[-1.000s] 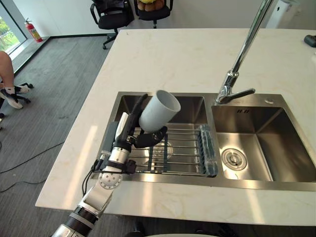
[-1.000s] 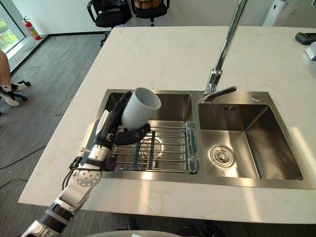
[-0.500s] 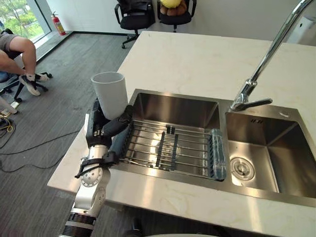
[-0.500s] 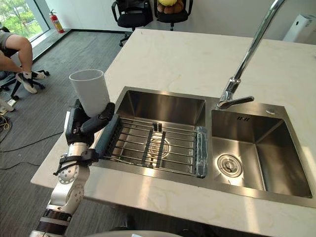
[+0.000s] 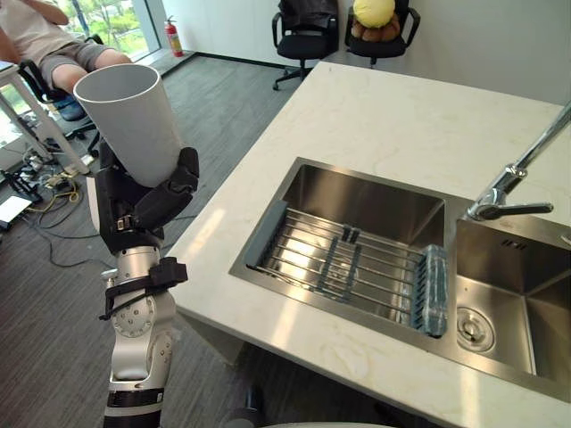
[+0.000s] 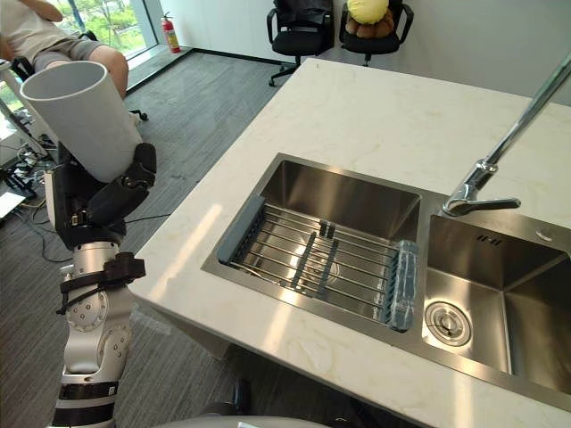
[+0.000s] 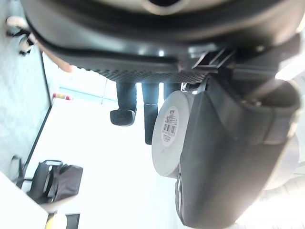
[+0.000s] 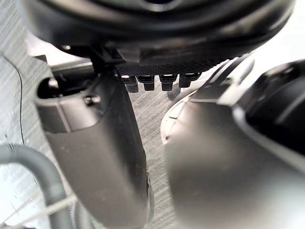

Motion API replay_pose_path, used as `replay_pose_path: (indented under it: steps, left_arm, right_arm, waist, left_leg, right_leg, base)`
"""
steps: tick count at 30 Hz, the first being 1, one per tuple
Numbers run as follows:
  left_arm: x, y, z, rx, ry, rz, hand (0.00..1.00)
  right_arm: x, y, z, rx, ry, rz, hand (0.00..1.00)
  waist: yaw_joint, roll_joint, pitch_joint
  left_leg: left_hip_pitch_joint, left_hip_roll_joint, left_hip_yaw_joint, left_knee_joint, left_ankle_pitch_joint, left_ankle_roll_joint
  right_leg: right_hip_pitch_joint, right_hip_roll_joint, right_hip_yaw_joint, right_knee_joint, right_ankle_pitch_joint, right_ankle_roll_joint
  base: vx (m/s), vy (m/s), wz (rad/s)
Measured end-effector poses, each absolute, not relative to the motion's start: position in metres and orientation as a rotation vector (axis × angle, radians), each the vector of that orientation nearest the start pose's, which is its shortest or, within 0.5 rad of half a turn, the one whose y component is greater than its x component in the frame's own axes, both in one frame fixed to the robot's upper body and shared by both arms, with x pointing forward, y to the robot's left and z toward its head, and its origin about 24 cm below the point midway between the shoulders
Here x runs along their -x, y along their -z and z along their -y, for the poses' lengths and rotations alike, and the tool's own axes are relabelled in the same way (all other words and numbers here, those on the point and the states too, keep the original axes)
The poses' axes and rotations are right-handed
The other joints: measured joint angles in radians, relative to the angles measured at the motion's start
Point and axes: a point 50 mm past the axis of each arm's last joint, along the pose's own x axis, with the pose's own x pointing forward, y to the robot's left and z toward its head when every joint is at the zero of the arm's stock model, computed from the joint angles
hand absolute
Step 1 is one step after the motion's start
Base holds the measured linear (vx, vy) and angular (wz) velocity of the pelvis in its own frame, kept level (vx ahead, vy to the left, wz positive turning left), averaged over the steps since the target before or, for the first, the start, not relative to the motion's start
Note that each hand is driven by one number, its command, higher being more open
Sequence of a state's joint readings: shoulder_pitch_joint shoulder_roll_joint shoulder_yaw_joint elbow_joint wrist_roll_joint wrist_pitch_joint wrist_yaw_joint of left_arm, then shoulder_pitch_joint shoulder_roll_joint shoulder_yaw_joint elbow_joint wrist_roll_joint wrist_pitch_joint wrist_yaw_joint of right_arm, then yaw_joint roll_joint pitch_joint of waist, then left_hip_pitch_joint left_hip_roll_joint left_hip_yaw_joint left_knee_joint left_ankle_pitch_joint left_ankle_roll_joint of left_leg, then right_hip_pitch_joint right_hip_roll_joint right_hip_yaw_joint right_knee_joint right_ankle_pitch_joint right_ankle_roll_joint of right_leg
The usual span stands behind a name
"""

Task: Walk over to the sink, pick up the cup, carry it to the dishwasher, place the cup inside the dishwasher, then close the dishwasher door

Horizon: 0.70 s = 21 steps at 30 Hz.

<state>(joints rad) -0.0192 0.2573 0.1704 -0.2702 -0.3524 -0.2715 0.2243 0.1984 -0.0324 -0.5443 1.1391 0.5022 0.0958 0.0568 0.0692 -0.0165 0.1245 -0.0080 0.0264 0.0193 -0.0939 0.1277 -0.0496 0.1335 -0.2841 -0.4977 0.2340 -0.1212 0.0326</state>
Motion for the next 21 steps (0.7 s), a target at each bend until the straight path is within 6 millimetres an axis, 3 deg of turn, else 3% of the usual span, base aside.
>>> replay_pose_path:
  steps: [2, 3, 4, 5, 6, 7, 9, 11, 13, 18, 19, 20, 21]
  left_arm:
    - [-0.232, -0.148, -0.234, 0.115, -0.322, 0.598, 0.00]
    - [-0.232, -0.148, -0.235, 0.107, -0.325, 0.603, 0.00]
    - [-0.232, -0.150, -0.234, 0.107, -0.324, 0.615, 0.00]
    - [-0.230, -0.148, -0.235, 0.096, -0.332, 0.612, 0.00]
    - [-0.228, -0.146, -0.237, 0.085, -0.339, 0.605, 0.00]
    - [-0.225, -0.146, -0.242, 0.079, -0.365, 0.614, 0.00]
    - [-0.215, -0.148, -0.258, 0.064, -0.450, 0.644, 0.00]
    - [-0.203, -0.146, -0.274, 0.059, -0.533, 0.648, 0.00]
    - [-0.190, -0.148, -0.286, 0.060, -0.594, 0.667, 0.00]
    - [-0.186, -0.163, -0.273, 0.044, -0.487, 0.739, 0.00]
    - [-0.186, -0.164, -0.271, 0.039, -0.449, 0.748, 0.00]
    - [-0.187, -0.163, -0.269, 0.048, -0.435, 0.747, 0.00]
    - [-0.188, -0.162, -0.267, 0.049, -0.415, 0.742, 0.00]
  right_arm:
    - [-0.005, 0.175, 0.204, -0.762, 0.821, -1.184, 1.00]
    - [-0.004, 0.175, 0.198, -0.766, 0.816, -1.186, 1.00]
    - [-0.003, 0.175, 0.194, -0.755, 0.796, -1.197, 1.00]
    - [-0.002, 0.174, 0.200, -0.712, 0.774, -1.197, 1.00]
    - [0.000, 0.174, 0.198, -0.708, 0.769, -1.209, 1.00]
    - [0.000, 0.174, 0.193, -0.712, 0.757, -1.212, 1.00]
    - [-0.005, 0.174, 0.192, -0.679, 0.695, -1.216, 1.00]
    - [-0.005, 0.173, 0.196, -0.655, 0.661, -1.215, 1.00]
    - [-0.003, 0.172, 0.196, -0.673, 0.660, -1.204, 1.00]
    - [-0.010, 0.170, 0.201, -0.603, 0.563, -1.226, 1.00]
    - [-0.014, 0.169, 0.205, -0.577, 0.524, -1.247, 1.00]
    - [-0.016, 0.168, 0.209, -0.587, 0.536, -1.233, 1.00]
    - [-0.018, 0.167, 0.213, -0.586, 0.547, -1.219, 1.00]
  waist:
    - [-0.001, 0.001, -0.002]
    - [-0.004, -0.025, -0.014]
    - [-0.006, -0.060, -0.014]
    - [-0.001, -0.048, -0.020]
    - [-0.001, -0.052, -0.023]
    - [-0.001, -0.057, -0.030]
    - [0.006, -0.057, -0.030]
    - [0.010, -0.037, -0.041]
    - [0.026, -0.034, -0.043]
    - [0.032, -0.014, -0.030]
    - [0.029, 0.005, -0.019]
    - [0.021, 0.026, -0.006]
    - [0.014, 0.040, 0.003]
  left_leg:
    - [-0.018, -0.005, -0.056, 0.000, -0.002, -0.001]
    - [-0.034, -0.017, -0.071, 0.018, -0.020, -0.007]
    - [-0.096, -0.058, -0.045, 0.196, -0.053, 0.056]
    - [-0.105, -0.066, -0.059, 0.259, -0.141, 0.064]
    - [-0.090, -0.078, -0.088, 0.242, -0.139, 0.062]
    - [-0.070, -0.079, -0.132, 0.202, -0.118, 0.056]
    - [-0.068, -0.090, -0.162, 0.166, -0.109, 0.056]
    - [-0.085, -0.097, -0.174, 0.163, -0.059, 0.066]
    - [-0.104, -0.120, -0.200, 0.179, -0.037, 0.060]
    - [-0.166, -0.148, -0.274, 0.193, -0.004, 0.032]
    - [-0.195, -0.136, -0.225, 0.192, -0.004, 0.031]
    - [-0.200, -0.120, -0.199, 0.194, -0.008, 0.031]
    - [-0.207, -0.102, -0.156, 0.196, -0.028, 0.036]
  right_leg:
    - [-0.030, -0.001, 0.063, 0.089, 0.009, -0.037]
    - [-0.056, -0.018, 0.128, 0.129, 0.019, -0.053]
    - [-0.068, -0.045, 0.181, 0.178, 0.006, -0.033]
    - [-0.067, -0.034, 0.224, 0.255, 0.002, -0.026]
    - [-0.076, -0.033, 0.254, 0.293, 0.005, -0.023]
    - [-0.089, 0.003, 0.315, 0.348, -0.025, 0.010]
    - [-0.110, 0.075, 0.358, 0.350, -0.059, 0.021]
    - [-0.089, 0.088, 0.353, 0.324, -0.083, 0.018]
    - [-0.058, 0.087, 0.356, 0.271, -0.120, 0.009]
    - [-0.004, 0.112, 0.345, 0.162, -0.206, -0.008]
    - [0.035, 0.133, 0.305, 0.093, -0.259, -0.009]
    - [0.042, 0.148, 0.293, 0.079, -0.257, 0.010]
    - [0.048, 0.160, 0.279, 0.067, -0.249, 0.003]
  base:
    - [-0.03, 0.063, 1.08]
    - [0.04, 0.089, 1.37]
    - [0.15, 0.094, 1.42]
    - [0.17, 0.101, 1.15]
    - [0.15, 0.024, 1.22]
    - [0.05, -0.039, 1.10]
    - [0.03, -0.082, 1.16]
    - [0.05, -0.075, 0.90]
    - [0.03, -0.088, 0.60]
    - [-0.18, -0.094, 0.56]
    - [-0.42, -0.115, 0.70]
    - [-0.36, -0.101, 0.96]
    - [-0.36, -0.013, 1.20]
